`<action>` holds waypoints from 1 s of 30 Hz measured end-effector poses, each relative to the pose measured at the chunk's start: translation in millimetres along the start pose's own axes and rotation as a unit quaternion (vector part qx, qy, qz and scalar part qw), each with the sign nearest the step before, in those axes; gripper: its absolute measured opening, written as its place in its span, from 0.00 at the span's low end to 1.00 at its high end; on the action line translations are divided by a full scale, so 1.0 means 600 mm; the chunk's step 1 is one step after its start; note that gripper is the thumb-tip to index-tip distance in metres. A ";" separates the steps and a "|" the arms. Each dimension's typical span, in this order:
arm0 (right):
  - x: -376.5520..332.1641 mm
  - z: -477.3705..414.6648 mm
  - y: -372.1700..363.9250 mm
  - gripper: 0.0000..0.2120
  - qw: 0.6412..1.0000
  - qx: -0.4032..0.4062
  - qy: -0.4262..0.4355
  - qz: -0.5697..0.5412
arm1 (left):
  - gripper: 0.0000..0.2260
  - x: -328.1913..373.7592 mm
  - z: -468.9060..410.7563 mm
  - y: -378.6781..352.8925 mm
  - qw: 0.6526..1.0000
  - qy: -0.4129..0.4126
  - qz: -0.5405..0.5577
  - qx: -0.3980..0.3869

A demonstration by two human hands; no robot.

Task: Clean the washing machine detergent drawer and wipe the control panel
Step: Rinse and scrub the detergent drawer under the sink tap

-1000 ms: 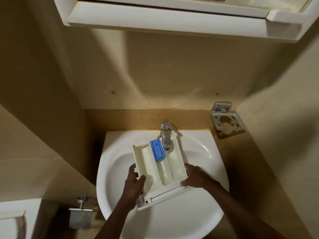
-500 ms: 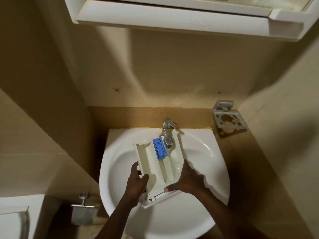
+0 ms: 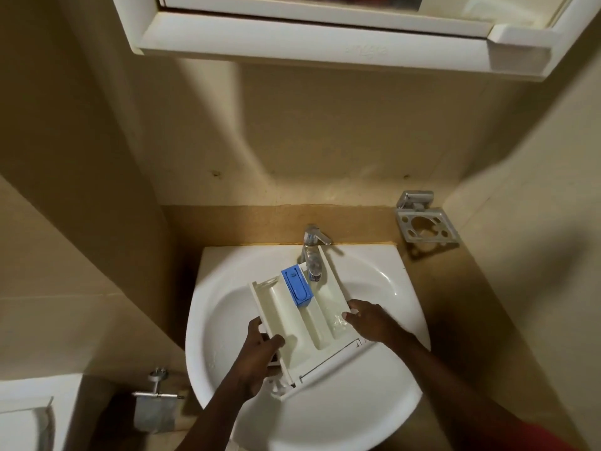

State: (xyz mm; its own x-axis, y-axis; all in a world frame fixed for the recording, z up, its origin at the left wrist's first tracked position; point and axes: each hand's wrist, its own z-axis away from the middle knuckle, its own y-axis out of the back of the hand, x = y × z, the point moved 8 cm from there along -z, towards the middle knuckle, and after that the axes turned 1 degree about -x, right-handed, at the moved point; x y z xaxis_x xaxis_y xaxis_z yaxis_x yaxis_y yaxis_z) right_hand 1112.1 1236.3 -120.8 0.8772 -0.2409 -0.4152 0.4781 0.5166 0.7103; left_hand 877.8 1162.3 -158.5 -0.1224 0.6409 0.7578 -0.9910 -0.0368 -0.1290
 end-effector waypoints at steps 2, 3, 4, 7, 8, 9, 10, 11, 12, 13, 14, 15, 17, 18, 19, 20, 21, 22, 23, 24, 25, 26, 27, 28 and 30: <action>-0.003 -0.008 0.006 0.16 0.997 0.040 -0.009 0.068 | 0.22 -0.001 0.008 -0.011 1.000 0.016 0.017 -0.021; -0.008 -0.007 0.012 0.17 0.995 0.052 -0.007 0.087 | 0.22 0.002 0.013 -0.015 0.999 0.025 0.028 -0.032; -0.010 -0.007 0.019 0.17 0.993 0.058 0.001 0.105 | 0.23 0.007 0.018 -0.019 0.998 0.036 0.035 -0.045; -0.011 -0.012 0.040 0.18 0.987 0.060 0.019 0.145 | 0.36 0.037 0.021 -0.011 0.997 0.045 -0.005 -0.056; -0.010 -0.013 0.048 0.18 0.986 0.063 0.021 0.155 | 0.38 0.051 0.015 0.000 0.999 0.030 0.001 -0.039; -0.008 -0.013 0.055 0.18 0.984 0.070 0.023 0.163 | 0.37 0.065 0.010 0.012 0.999 0.010 0.025 -0.017; -0.004 -0.013 0.060 0.18 0.982 0.081 0.024 0.166 | 0.35 0.080 0.004 0.023 0.999 -0.008 0.052 0.000; -0.002 -0.011 0.064 0.17 0.981 0.093 0.028 0.168 | 0.32 0.092 -0.001 0.029 0.997 -0.021 0.070 0.008; 0.001 -0.009 0.067 0.16 0.980 0.102 0.034 0.170 | 0.30 0.100 -0.005 0.029 0.998 -0.024 0.065 0.006; 0.002 -0.007 0.068 0.15 0.979 0.106 0.040 0.172 | 0.30 0.103 -0.010 0.028 0.999 -0.021 0.041 0.001; 0.003 -0.006 0.068 0.15 0.978 0.105 0.044 0.174 | 0.30 0.102 -0.015 0.026 1.000 -0.016 0.012 -0.001; 0.004 -0.007 0.067 0.14 0.979 0.099 0.047 0.174 | 0.30 0.098 -0.020 0.023 1.000 -0.009 -0.011 -0.003; 0.010 -0.010 0.064 0.14 0.981 0.079 0.044 0.169 | 0.26 0.091 -0.023 0.012 0.999 0.005 -0.039 -0.023; 0.012 -0.012 0.065 0.13 0.984 0.067 0.042 0.162 | 0.23 0.088 -0.021 0.008 0.998 0.012 -0.041 -0.038; 0.013 -0.013 0.065 0.13 0.985 0.056 0.042 0.159 | 0.21 0.086 -0.018 0.005 0.998 0.021 -0.034 -0.054; 0.012 -0.015 0.066 0.14 0.985 0.047 0.046 0.161 | 0.22 0.084 -0.015 0.004 0.997 0.032 -0.024 -0.068; 0.009 -0.017 0.068 0.15 0.983 0.042 0.050 0.169 | 0.24 0.083 -0.013 0.006 0.996 0.043 -0.017 -0.080; 0.004 -0.019 0.070 0.15 0.982 0.040 0.053 0.179 | 0.26 0.083 -0.012 0.008 0.995 0.053 -0.014 -0.089; -0.002 -0.021 0.071 0.16 0.980 0.041 0.058 0.187 | 0.28 0.083 -0.011 0.012 0.994 0.063 -0.010 -0.093; -0.010 -0.025 0.072 0.16 0.978 0.042 0.063 0.196 | 0.29 0.084 -0.009 0.016 0.993 0.071 -0.005 -0.098; -0.018 -0.028 0.072 0.17 0.976 0.041 0.070 0.204 | 0.30 0.082 -0.009 0.021 0.992 0.081 0.003 -0.101; -0.025 -0.032 0.072 0.17 0.974 0.038 0.075 0.210 | 0.29 0.080 -0.009 0.025 0.990 0.090 0.013 -0.109; -0.034 -0.036 0.072 0.18 0.973 0.036 0.081 0.211 | 0.25 0.079 -0.009 0.028 0.988 0.096 0.024 -0.122; -0.042 -0.040 0.072 0.18 0.972 0.039 0.088 0.213 | 0.20 0.080 -0.007 0.030 0.986 0.097 0.034 -0.134; -0.062 -0.050 0.074 0.16 0.967 0.059 0.106 0.222 | 0.13 0.081 -0.007 0.037 0.985 0.099 0.038 -0.133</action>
State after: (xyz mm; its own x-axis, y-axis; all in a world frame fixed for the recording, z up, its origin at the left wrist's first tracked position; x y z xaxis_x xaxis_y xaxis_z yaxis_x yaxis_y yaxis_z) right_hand 1099.5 1292.7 -90.8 0.9745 0.1648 -0.1524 0.0680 0.4302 0.9002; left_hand 850.1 1195.8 -127.2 -0.1570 0.7823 0.6028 -0.9269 0.0940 -0.3635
